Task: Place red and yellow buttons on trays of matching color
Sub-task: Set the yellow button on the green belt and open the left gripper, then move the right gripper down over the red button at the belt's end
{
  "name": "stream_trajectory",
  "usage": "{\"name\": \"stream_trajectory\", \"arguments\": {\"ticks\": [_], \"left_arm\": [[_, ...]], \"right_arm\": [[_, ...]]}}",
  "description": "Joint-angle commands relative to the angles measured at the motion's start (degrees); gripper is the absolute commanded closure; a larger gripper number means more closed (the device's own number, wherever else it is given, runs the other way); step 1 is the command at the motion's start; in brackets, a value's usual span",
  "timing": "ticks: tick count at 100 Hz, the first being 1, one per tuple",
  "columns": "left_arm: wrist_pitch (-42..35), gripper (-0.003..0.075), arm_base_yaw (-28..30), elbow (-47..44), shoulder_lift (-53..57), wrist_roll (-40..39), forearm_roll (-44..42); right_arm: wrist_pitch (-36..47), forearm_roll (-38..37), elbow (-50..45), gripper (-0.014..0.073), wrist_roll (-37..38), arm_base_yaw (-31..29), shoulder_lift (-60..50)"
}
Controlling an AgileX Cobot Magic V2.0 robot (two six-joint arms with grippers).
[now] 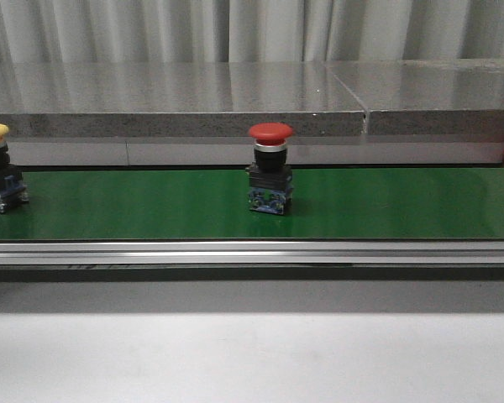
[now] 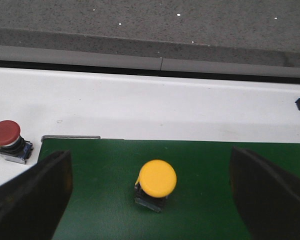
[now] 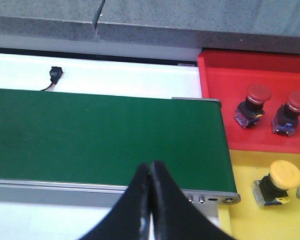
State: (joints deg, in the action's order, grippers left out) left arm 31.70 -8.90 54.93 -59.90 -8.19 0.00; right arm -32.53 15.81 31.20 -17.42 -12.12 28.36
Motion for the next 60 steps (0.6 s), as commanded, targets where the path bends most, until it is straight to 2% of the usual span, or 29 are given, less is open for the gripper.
{"name": "stream_trajectory", "arguments": {"ticks": [1, 15, 30, 60], "left_arm": [[-7.0, 0.0092, -1.4, -2.9, 5.6, 0.0, 0.0], [-10.9, 0.0092, -1.9, -11.9, 14.9, 0.0, 0.0], [-11.2, 0.0092, -1.9, -19.7, 24.2, 0.0, 0.0], [-10.7, 0.0092, -1.9, -26.6, 35.5, 0.0, 0.0]], "right_arm": [[3.6, 0.5, 1.5, 0.0661, -0.7, 0.0, 0.0], [3.6, 0.5, 1.5, 0.0661, -0.7, 0.0, 0.0], [3.6, 0.5, 1.5, 0.0661, -0.7, 0.0, 0.0], [8.1, 0.5, 1.5, 0.0661, -0.7, 0.0, 0.0]]}}
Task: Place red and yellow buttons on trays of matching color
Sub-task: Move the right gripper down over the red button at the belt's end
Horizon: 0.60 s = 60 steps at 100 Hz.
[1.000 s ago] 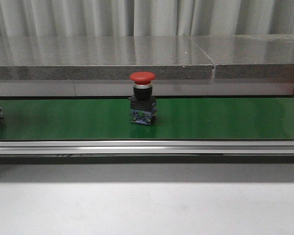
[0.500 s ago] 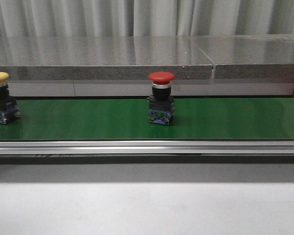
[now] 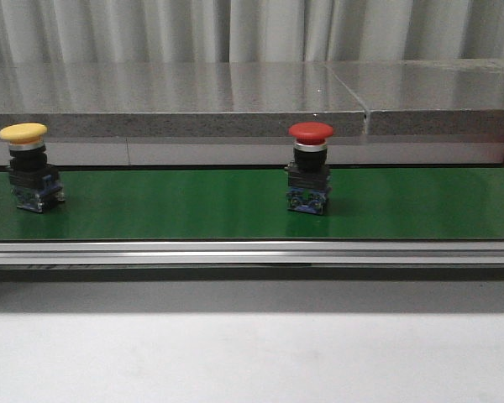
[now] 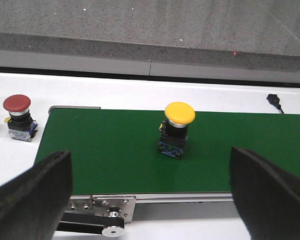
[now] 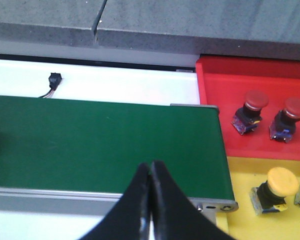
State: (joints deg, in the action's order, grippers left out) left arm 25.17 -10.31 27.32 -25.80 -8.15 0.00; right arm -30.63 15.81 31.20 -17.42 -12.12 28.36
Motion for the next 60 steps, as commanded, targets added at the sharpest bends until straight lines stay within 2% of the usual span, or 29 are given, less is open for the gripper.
{"name": "stream_trajectory", "arguments": {"ticks": [1, 18, 42, 60], "left_arm": [[-4.2, 0.0092, -0.4, 1.0, 1.4, 0.0, 0.0], [-4.0, 0.0134, -0.4, 1.0, 1.8, 0.0, 0.0], [-4.0, 0.0292, -0.4, 1.0, 1.7, 0.0, 0.0], [-3.9, 0.038, -0.4, 1.0, 1.7, 0.0, 0.0]], "right_arm": [[6.4, 0.5, 1.5, 0.0661, -0.7, 0.0, 0.0], [7.4, 0.5, 1.5, 0.0661, -0.7, 0.0, 0.0], [7.4, 0.5, 1.5, 0.0661, -0.7, 0.0, 0.0], [6.9, 0.5, 1.5, 0.0661, -0.7, 0.0, 0.1]]}}
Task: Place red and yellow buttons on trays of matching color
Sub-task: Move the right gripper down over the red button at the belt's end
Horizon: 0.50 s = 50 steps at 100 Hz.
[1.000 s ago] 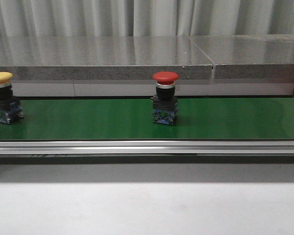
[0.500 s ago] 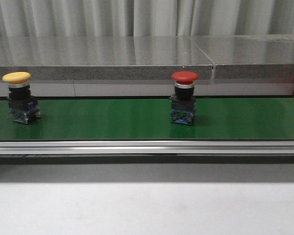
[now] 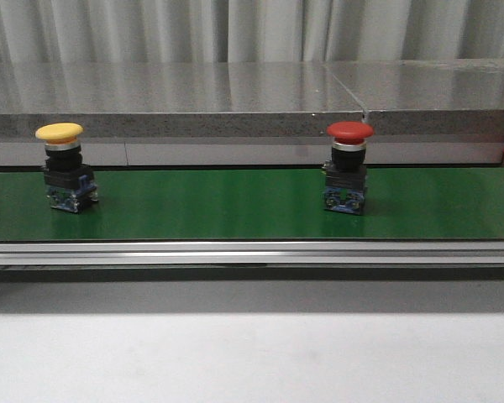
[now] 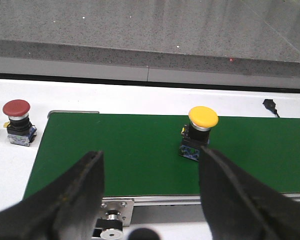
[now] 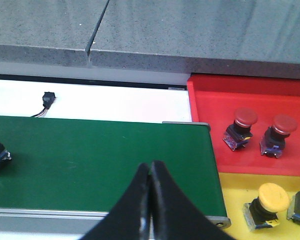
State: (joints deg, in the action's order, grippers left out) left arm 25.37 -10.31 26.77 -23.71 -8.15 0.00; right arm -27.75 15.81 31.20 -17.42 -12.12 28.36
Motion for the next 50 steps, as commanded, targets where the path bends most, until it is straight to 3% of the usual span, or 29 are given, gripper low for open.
{"name": "stream_trajectory", "arguments": {"ticks": [1, 13, 23, 34, 42, 50], "left_arm": [[-4.1, 0.0389, -0.4, 1.6, -0.4, 0.0, 0.0], [-4.1, 0.0488, -0.4, 1.6, -0.4, 0.0, 0.0], [-4.1, 0.0608, -0.4, 1.6, -0.4, 0.0, 0.0], [-4.1, 0.0738, -0.4, 1.6, -0.4, 0.0, 0.0], [-4.1, 0.0739, -0.4, 1.6, -0.4, 0.0, 0.0], [-4.1, 0.0739, -0.4, 1.6, -0.4, 0.0, 0.0]], "right_arm": [[4.0, 0.5, 1.5, 0.0661, -0.7, 0.0, 0.1], [3.8, 0.5, 1.5, 0.065, -0.7, 0.0, 0.1], [3.1, 0.5, 1.5, 0.055, -0.7, 0.0, 0.1], [2.3, 0.5, 1.5, 0.0293, -0.7, 0.0, 0.1], [2.2, 0.5, 1.5, 0.0082, -0.7, 0.0, 0.1], [2.2, 0.5, 1.5, -0.0041, -0.7, 0.0, 0.1]]}}
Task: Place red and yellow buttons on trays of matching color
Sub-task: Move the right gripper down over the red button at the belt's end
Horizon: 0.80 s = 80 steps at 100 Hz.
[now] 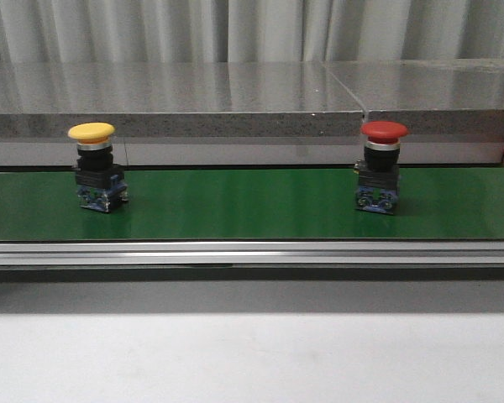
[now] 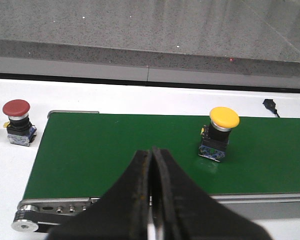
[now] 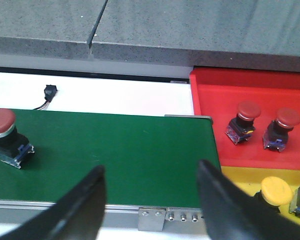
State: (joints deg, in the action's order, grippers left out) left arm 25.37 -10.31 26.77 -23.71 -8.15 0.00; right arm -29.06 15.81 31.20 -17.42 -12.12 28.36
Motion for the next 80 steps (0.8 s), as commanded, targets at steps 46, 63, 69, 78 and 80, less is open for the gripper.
{"name": "stream_trajectory", "arguments": {"ticks": [46, 63, 69, 78, 80], "left_arm": [[-4.1, 0.0739, -0.4, 1.6, -0.4, 0.0, 0.0], [-4.1, 0.0739, -0.4, 1.6, -0.4, 0.0, 0.0], [-4.1, 0.0739, -0.4, 1.6, -0.4, 0.0, 0.0], [-4.1, 0.0739, -0.4, 1.6, -0.4, 0.0, 0.0], [-4.1, 0.0739, -0.4, 1.6, -0.4, 0.0, 0.0]], "right_arm": [[-3.1, 0.6, 8.1, -0.0052, -2.2, 3.1, 14.0], [-3.3, 0.6, 11.0, -0.0052, -2.4, 7.8, 22.9], [-3.2, 0.6, 11.9, -0.0052, -2.4, 8.6, 25.5], [-3.3, 0.6, 13.4, -0.0052, -2.4, 9.3, 29.7], [-3.5, 0.7, 13.7, -0.0052, -2.4, 9.3, 30.6]]}}
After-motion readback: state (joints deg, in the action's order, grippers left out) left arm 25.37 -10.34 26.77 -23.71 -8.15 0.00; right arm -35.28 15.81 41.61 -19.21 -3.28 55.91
